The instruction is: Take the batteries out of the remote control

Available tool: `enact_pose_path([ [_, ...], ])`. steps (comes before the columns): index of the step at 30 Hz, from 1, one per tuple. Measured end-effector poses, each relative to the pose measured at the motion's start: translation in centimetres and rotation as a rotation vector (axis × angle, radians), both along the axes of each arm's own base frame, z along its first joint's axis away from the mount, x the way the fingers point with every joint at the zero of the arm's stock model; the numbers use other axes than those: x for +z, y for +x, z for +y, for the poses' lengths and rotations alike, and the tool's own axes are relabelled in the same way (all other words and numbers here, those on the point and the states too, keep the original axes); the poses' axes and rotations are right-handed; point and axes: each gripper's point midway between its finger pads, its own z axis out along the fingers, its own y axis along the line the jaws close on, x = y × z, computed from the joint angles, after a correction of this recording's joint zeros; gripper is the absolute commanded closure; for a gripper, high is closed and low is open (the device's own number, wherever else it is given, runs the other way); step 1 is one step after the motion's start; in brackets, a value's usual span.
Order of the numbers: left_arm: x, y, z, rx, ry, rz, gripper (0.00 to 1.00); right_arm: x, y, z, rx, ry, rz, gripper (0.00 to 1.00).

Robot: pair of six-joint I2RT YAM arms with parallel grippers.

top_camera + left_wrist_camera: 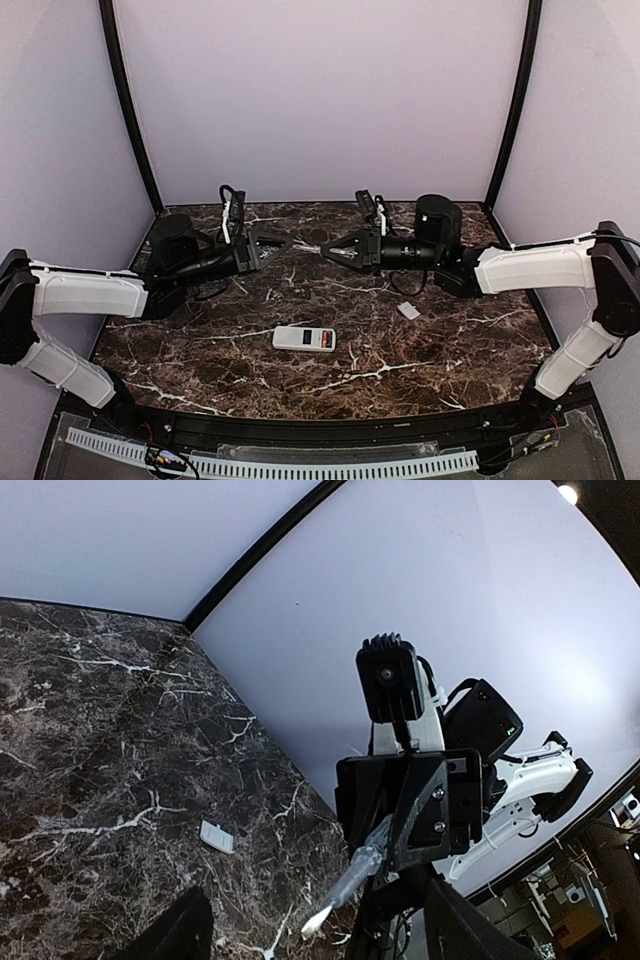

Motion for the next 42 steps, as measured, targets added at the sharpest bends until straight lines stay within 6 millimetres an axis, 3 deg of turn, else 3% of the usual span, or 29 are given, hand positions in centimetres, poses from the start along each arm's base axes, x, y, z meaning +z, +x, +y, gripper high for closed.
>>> enact_pose_path([
  [17, -2.8, -1.4, 4.2, 0.124, 0.273, -0.019, 0.24, -4.3, -0.2, -3.0, -0.089, -0.285, -0.007, 1.00],
  [28, -8.8, -2.8, 6.8, 0.132, 0.530, 0.101, 0.26, -4.5, -0.9, -6.2, -0.126, -0.486, -0.075, 1.00],
  [38, -15.2, -4.1, 6.3, 0.026, 0.699, 0.253, 0.31, -4.9, -1.3, -7.4, -0.085, -0.634, -0.079, 1.00],
  [42, -16.7, -4.7, 5.6, -0.011, 0.745, 0.286, 0.31, -5.9, -1.5, -7.3, -0.054, -0.682, -0.058, 1.00],
])
